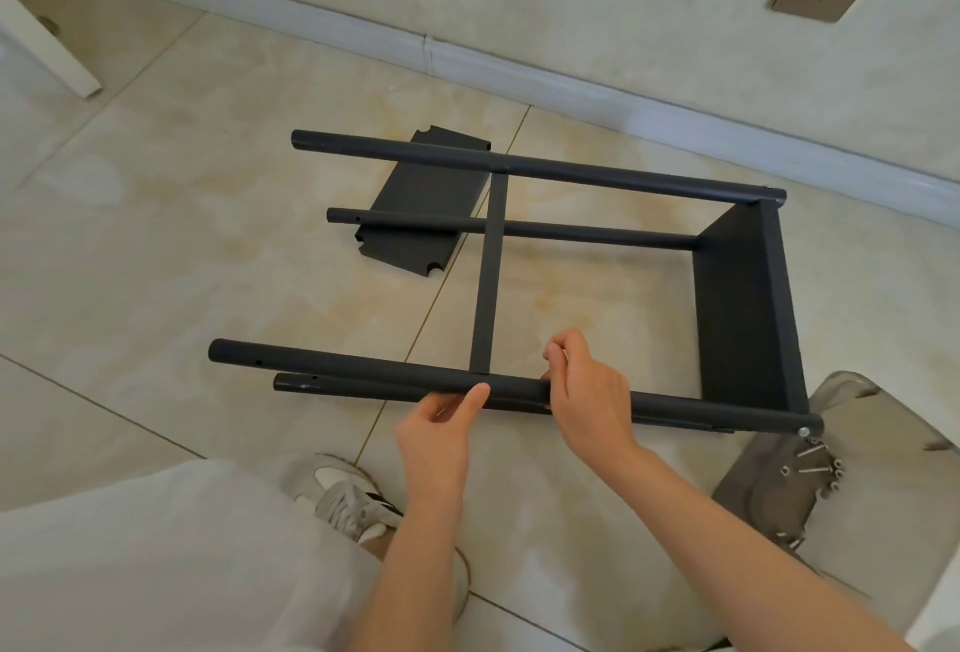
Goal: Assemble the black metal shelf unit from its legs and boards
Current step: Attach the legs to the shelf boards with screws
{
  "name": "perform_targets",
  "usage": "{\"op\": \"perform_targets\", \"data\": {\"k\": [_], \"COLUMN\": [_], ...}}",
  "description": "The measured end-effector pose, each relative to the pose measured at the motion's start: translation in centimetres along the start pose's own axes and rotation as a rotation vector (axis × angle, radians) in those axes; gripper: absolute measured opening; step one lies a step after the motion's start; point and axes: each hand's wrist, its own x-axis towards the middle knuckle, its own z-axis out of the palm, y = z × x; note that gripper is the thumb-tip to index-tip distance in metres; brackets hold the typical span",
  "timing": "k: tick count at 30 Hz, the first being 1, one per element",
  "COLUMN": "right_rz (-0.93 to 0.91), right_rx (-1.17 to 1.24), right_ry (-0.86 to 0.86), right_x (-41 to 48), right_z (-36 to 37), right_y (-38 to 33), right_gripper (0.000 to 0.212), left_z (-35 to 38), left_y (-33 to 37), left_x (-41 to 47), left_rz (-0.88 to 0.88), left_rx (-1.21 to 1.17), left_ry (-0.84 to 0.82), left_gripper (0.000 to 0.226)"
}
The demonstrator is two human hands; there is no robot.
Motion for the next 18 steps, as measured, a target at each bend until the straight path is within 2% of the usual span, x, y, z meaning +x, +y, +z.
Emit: {"op": "perform_targets", "data": {"k": [5, 9, 13, 15, 16, 18], "right_rz": [-0.01, -0.021, -0.032, -0.027, -0.022, -0.012], "right_rx": [-0.019, -0.05, -0.06, -0.069, -0.07, -0.067], "right_ry": [-0.031, -0.034, -0.054, -0.08, -0.085, -0.089], "right_x": [-0.2, -0.1, -0.1, -0.2, -0.2, -0.3], "right_z": [0.1, 0.1, 0.3, 0.4, 0.5, 0.5], "right_y": [-0.1, -0.1, 0.0, -0.1, -0.1, 0.0], "right_gripper": [0.017, 0.02, 0.02, 0.024, 0.025, 0.025], "left_z": [-0.9, -2.2, -2.8, -2.2, -1.7, -0.8], "left_y": [0.4, 1.7, 4.8, 6.8, 7.8, 9.4], "left_x": [0.2, 1.5, 3.1, 3.6, 3.8, 3.9], "left_rz": [0.008, 0.009, -0.057, -0.043, 0.018, 0.262], "left_rx": [0.085, 0.367, 0.934, 1.225, 1.39, 1.736], "left_ry": [-0.01, -0.171, -0.35, -0.436, -0.45, -0.415], "left_gripper": [0.014, 0.024, 0.058, 0.062, 0.06, 0.058]}}
